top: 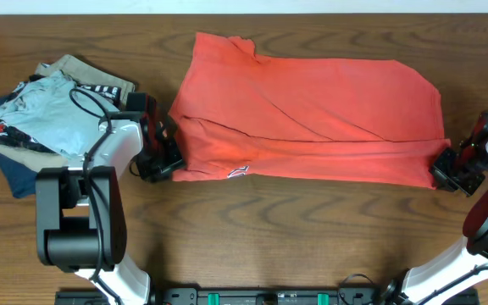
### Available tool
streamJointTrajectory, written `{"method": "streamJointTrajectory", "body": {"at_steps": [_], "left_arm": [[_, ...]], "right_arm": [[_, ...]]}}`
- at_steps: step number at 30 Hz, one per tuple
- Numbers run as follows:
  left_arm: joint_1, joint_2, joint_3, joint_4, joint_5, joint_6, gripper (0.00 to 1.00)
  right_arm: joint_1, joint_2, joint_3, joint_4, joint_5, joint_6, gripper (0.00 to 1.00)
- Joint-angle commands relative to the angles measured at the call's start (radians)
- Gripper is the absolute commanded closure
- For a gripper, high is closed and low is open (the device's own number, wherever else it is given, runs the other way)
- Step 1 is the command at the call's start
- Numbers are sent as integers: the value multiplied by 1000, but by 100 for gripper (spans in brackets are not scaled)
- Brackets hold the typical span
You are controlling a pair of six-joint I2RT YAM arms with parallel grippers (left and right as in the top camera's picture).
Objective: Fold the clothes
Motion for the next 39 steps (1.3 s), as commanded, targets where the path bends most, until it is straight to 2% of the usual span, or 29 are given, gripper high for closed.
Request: {"method": "streamJointTrajectory", "body": {"at_steps": [1, 3, 5, 11, 15, 18, 22, 32, 36, 39], "left_arm": [[2, 9, -16, 3, -8, 25, 72], [2, 9, -16, 3, -8, 29, 80], [2, 9, -16, -1, -9, 40, 94], [2, 9, -16, -48, -9, 48, 94], [2, 9, -16, -105, -19, 79, 94], [8, 9, -16, -175, -116, 78, 94], [34, 9, -16, -257, -303, -23, 94], [49, -16, -16, -339, -269, -29, 94], [49, -79, -16, -354, -268, -25, 94], [49, -160, -16, -351, -215, -3, 94]], "right_arm": [[2, 21, -11, -6, 45, 3, 99], [2, 21, -11, -8, 51, 4, 99], [2, 21, -11, -9, 56, 3, 99], [1, 21, -11, -40, 108, 6, 98], [-4, 21, -11, -71, 171, 60, 98], [-16, 21, -11, -104, 244, 106, 98], [-40, 21, -11, -129, 262, 134, 98], [-47, 20, -11, -197, 200, 134, 98], [-47, 11, -11, -214, 191, 134, 92], [-47, -9, -8, -214, 187, 134, 86]]}}
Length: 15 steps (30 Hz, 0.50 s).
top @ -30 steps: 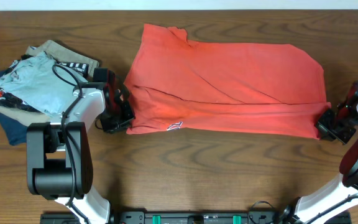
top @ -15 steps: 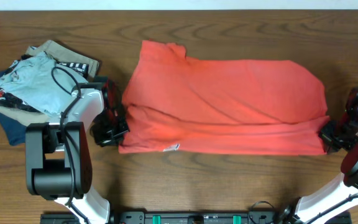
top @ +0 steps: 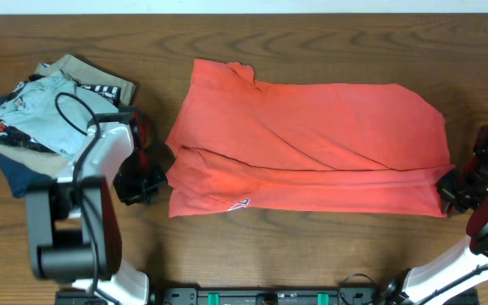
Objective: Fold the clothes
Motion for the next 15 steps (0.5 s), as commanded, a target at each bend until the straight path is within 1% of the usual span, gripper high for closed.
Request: {"method": "streamJointTrajectory", "body": {"at_steps": [1, 3, 4, 5, 6, 8, 10, 13, 15], "left_arm": [[1, -115, -6, -3, 58, 25, 94], [-7, -177, -6, 9, 124, 54, 94], [-14, -203, -6, 17, 151, 64, 94], [-23, -225, -6, 25, 174, 76, 93], [-36, -248, -6, 35, 192, 82, 91], [-70, -281, -6, 54, 207, 82, 83], [-108, -292, -6, 70, 207, 82, 73], [-185, -285, -7, 84, 207, 82, 64], [-240, -271, -7, 91, 206, 81, 62]], "right_arm": [[-6, -25, 2, -2, 2, 9, 84], [-6, -52, 10, -1, 1, 9, 75], [-6, -67, 13, 1, 1, 9, 57], [-6, -86, 16, 3, 1, 9, 30], [-6, -105, 19, 6, 1, 9, 28], [-6, -142, 22, 14, 1, 8, 28], [-6, -179, 22, 28, 0, 5, 30], [-6, -227, 22, 56, -25, -7, 37], [-6, -238, 22, 73, -55, -24, 43]]}}
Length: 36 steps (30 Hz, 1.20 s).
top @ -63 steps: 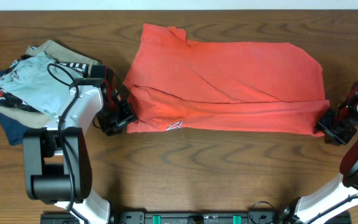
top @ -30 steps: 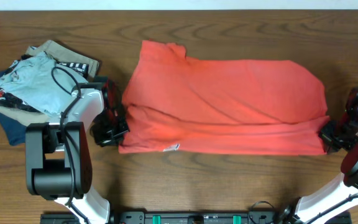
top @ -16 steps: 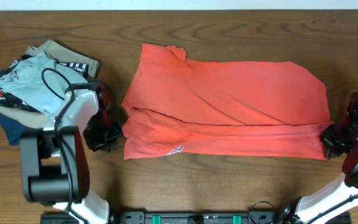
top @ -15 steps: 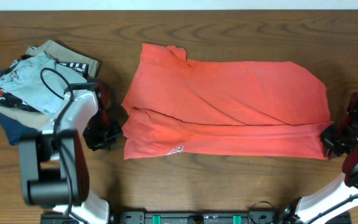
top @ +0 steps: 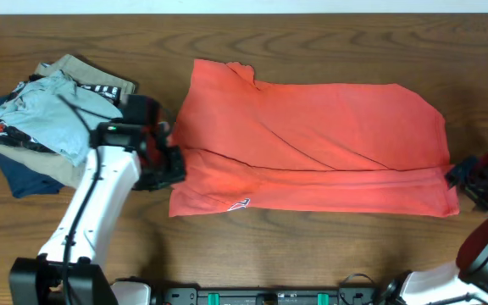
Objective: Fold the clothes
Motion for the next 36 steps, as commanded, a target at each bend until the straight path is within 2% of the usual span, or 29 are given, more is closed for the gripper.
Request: {"method": "streamJointTrajectory", "body": {"at_steps": [1, 5, 10, 13, 18, 20, 22, 24, 25, 33, 36], "left_arm": [[-79, 23, -7, 6, 21, 10, 61], [-173, 70, -7, 20, 18, 10, 60], [-273, 156, -7, 51, 17, 14, 51], [-329, 212, -7, 77, 13, 60, 50], [-402, 303, -7, 93, -102, 59, 49], [-420, 325, -7, 92, -153, 59, 57], [-425, 328, -6, 93, -179, 59, 75], [-424, 325, 3, 89, -179, 59, 89], [-423, 322, 13, 80, -179, 59, 92], [-424, 272, 58, 50, -172, 59, 94], [-424, 242, 66, 52, -116, 79, 94]], "right_arm": [[-6, -24, 18, 18, -56, -25, 45], [0, -20, 13, 22, -109, -39, 46], [5, -20, 10, 24, -112, -39, 46], [5, -20, 10, 24, -112, -39, 46], [5, -20, 10, 23, -111, -39, 46], [5, -20, 10, 22, -111, -39, 45], [5, -20, 10, 21, -111, -39, 46], [5, -20, 10, 21, -111, -39, 46], [5, -20, 9, 21, -111, -39, 46], [5, -20, 8, 21, -111, -42, 46], [5, -20, 8, 21, -111, -42, 45]]}}
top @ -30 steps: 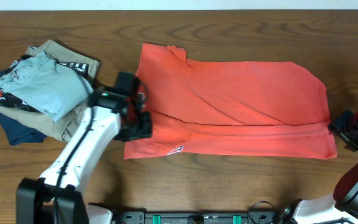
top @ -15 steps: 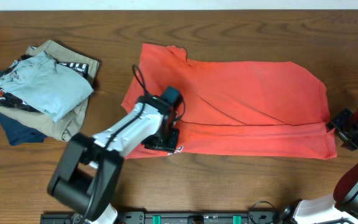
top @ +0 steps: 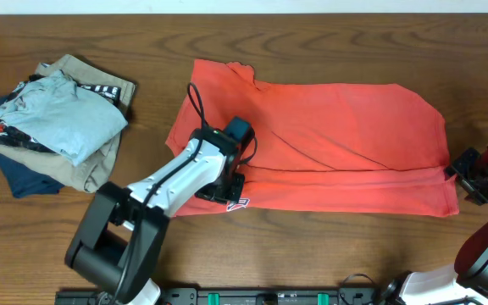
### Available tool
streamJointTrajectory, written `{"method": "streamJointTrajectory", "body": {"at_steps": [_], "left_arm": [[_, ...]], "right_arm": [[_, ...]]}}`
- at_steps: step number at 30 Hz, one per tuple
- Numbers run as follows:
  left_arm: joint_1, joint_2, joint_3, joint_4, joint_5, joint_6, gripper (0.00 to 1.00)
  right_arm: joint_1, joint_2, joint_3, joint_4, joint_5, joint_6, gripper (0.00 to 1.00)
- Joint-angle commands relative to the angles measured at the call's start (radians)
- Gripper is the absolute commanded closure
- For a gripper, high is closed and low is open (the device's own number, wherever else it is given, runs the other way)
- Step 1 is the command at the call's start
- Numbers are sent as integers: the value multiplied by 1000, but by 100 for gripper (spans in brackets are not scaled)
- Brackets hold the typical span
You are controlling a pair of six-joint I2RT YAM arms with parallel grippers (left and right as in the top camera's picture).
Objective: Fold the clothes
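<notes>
An orange-red shirt [top: 337, 135] lies spread across the middle of the table, its near strip folded over along a crease. A small logo [top: 238, 203] shows at its near left corner. My left gripper [top: 224, 188] points down onto the shirt's near left part, just above the logo. The wrist hides its fingers. My right gripper [top: 473, 175] rests on the wood just off the shirt's near right corner, its fingers spread with nothing between them.
A pile of other clothes [top: 49, 127] in light blue, tan and navy lies at the far left. The table's far edge [top: 244, 12] runs along the top. The arm bases stand at the near edge.
My left arm has moved from the wood left of the shirt to over the shirt's near left part. The right gripper stays just off the right corner. The shirt lies unchanged.
Both grippers first stood at the shirt's near corners, left and right. Then the near edge lay closer to me, with both grippers still at the ends. Then both were off the cloth. Now the left one is over the shirt.
</notes>
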Motion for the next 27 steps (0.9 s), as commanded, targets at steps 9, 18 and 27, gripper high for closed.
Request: {"method": "streamJointTrajectory", "body": {"at_steps": [9, 18, 27], "left_arm": [[3, -183, 119, 168, 61, 32, 94], [3, -193, 124, 256, 59, -10, 42], [8, -182, 102, 40, -109, -39, 42]], "right_arm": [[5, -3, 4, -2, 0, -13, 45], [4, -3, 2, -1, 0, -20, 45], [5, -3, 2, 13, 0, -31, 45]]}}
